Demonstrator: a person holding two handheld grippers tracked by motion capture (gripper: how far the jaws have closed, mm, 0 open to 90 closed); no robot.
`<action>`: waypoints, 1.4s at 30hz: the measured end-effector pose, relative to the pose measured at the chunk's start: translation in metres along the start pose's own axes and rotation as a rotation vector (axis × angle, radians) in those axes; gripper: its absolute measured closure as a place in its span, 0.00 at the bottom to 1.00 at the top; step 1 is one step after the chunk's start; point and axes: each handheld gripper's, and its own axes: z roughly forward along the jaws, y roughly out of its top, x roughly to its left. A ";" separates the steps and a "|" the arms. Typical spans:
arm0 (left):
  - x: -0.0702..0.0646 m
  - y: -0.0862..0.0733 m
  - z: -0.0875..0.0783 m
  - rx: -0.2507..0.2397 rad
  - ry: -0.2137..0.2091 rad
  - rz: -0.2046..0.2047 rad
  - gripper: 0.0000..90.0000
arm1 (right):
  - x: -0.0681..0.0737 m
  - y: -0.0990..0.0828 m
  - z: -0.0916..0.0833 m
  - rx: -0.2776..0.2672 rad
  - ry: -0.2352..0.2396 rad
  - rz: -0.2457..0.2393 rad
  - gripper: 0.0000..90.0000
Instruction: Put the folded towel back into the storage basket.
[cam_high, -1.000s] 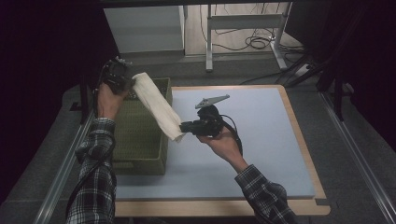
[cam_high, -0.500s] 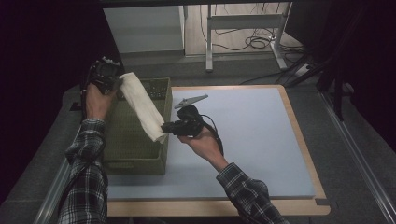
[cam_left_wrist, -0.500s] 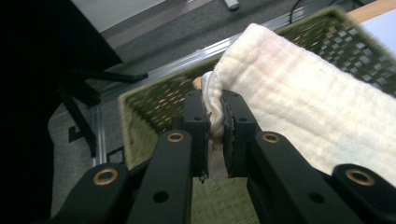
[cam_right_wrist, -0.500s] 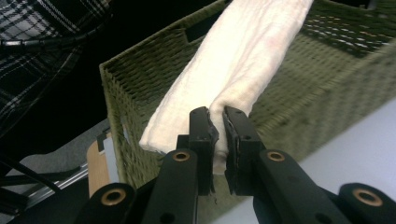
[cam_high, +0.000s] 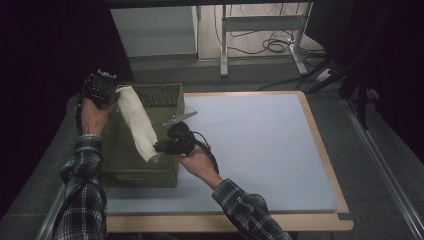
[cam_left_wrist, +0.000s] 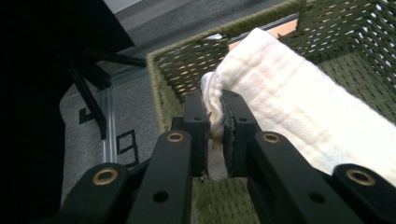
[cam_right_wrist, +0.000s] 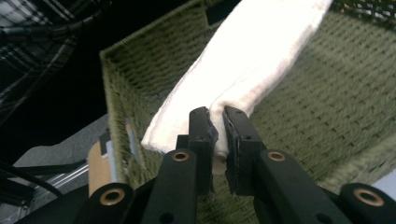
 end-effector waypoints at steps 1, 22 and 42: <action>0.000 0.000 0.000 0.000 0.000 0.000 0.91 | 0.000 0.000 0.000 0.000 0.000 0.000 0.91; -0.080 0.041 0.049 0.029 -0.058 0.170 0.91 | -0.004 -0.019 0.002 -0.039 -0.050 0.056 0.89; -0.126 0.045 0.096 0.155 -0.072 0.304 0.71 | -0.011 -0.021 -0.034 -0.095 -0.081 0.020 0.76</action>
